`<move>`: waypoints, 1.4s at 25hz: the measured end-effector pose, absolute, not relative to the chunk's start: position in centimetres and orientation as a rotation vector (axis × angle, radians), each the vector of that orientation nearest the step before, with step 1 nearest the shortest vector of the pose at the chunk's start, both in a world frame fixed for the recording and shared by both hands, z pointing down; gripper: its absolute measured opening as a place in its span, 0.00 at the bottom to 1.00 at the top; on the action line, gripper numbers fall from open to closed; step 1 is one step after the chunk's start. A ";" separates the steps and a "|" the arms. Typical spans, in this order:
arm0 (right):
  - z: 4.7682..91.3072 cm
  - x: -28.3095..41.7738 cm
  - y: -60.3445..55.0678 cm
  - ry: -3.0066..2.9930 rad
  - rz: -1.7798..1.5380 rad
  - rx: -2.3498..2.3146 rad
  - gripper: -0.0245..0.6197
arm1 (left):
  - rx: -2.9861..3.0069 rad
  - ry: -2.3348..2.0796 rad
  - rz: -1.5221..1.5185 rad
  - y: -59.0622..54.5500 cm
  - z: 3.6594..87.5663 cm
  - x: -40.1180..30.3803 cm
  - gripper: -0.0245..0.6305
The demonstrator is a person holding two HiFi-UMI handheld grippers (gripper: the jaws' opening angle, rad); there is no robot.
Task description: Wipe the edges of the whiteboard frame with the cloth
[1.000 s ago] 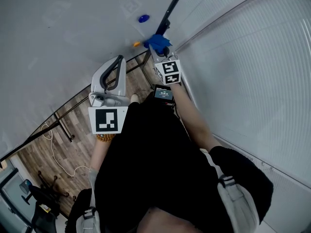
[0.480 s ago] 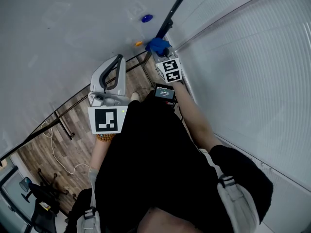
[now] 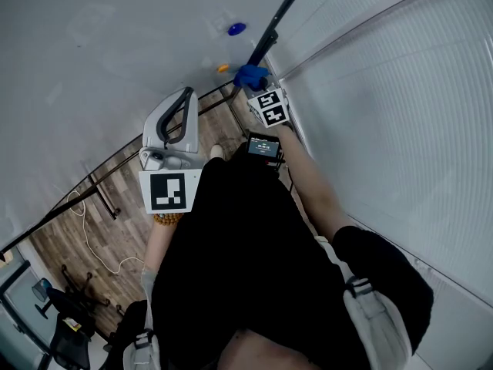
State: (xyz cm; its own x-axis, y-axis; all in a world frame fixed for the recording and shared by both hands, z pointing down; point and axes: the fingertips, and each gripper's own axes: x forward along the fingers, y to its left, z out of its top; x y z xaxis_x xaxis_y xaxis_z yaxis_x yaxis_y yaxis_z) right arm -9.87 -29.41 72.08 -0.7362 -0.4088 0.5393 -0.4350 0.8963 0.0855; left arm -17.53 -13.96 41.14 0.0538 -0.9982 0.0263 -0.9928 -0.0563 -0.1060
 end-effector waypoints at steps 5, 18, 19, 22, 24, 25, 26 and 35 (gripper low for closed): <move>73.9 -9.8 -29.7 -2.442 0.057 0.552 0.20 | -2.233 2.120 -0.150 -14.1 41.4 -17.6 0.04; 77.9 -8.2 -28.7 -2.236 0.042 0.396 0.21 | -2.233 2.096 -0.166 -13.1 41.7 -16.7 0.04; 78.4 -7.6 -28.2 -2.200 0.029 0.372 0.21 | -2.234 2.087 -0.172 -13.1 41.8 -16.6 0.04; 78.5 -5.4 -27.0 -2.171 0.041 0.361 0.21 | -2.246 2.044 -0.211 -13.0 42.3 -16.0 0.04; 76.6 -4.6 -27.2 -2.252 0.106 0.422 0.21 | -2.262 2.008 -0.239 -13.2 42.6 -15.5 0.04; 74.9 -4.5 -27.4 -2.316 0.141 0.459 0.21 | -2.271 1.991 -0.249 -13.3 42.7 -15.2 0.04; 72.8 -4.4 -27.5 -2.388 0.171 0.494 0.21 | -2.279 1.975 -0.258 -13.3 42.7 -15.0 0.04; 53.1 -4.2 -25.0 -2.852 0.004 0.741 0.21 | -2.312 1.897 -0.241 -14.1 42.5 -13.5 0.04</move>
State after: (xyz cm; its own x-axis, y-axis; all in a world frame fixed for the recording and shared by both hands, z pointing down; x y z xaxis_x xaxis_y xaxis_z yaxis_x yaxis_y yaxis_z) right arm -4.23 -24.98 53.07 -0.8559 -0.4820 0.1877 -0.4825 0.8747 0.0459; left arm -13.47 -14.11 42.51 0.1915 -0.9809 0.0343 -0.9583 -0.1944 -0.2094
